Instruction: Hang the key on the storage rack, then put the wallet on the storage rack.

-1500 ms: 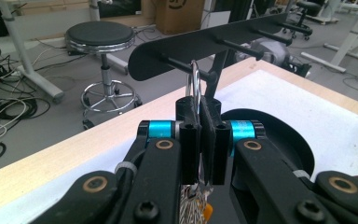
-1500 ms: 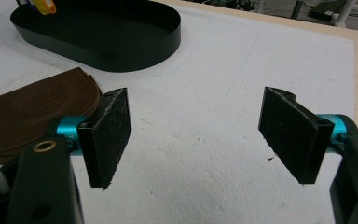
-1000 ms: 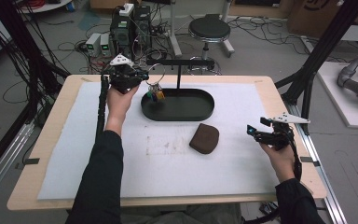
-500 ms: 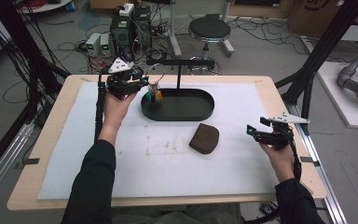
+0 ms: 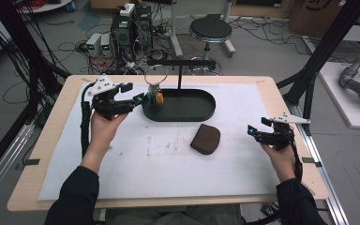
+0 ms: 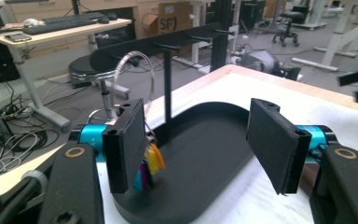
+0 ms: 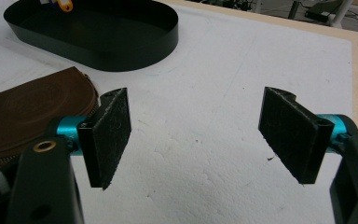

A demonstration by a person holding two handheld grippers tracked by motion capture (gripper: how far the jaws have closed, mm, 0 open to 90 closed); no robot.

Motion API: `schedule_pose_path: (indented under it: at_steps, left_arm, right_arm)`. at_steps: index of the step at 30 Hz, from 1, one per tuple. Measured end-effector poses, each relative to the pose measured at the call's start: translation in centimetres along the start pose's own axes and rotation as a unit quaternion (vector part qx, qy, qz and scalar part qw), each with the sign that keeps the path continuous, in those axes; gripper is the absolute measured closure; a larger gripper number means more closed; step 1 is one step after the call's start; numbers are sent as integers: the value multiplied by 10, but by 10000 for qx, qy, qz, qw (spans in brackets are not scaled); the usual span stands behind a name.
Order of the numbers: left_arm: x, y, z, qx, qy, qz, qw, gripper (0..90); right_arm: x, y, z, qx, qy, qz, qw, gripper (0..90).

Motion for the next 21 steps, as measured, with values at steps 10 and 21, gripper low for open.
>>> schedule_pose_path:
  at_steps: [10,21]
  left_arm:
    - [24,13,-61,-69,-277,59,9996,309]
    - [46,8,-97,272,-309,216,9989,298]
  right_arm:
    - [-2,-2,3,16,-32,-44,10000,256]
    - [3,-5,3,73,2,-58,10000,256]
Point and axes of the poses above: each handheld gripper's, and its own axes: x roughly backward along the jaws, z roughly out of its top, y roughly to its right, the point moved 5 cm from there along -x, roughly forward along the jaws, and after that the axes turned 15 degrees about -y, right-handed, at the moved point
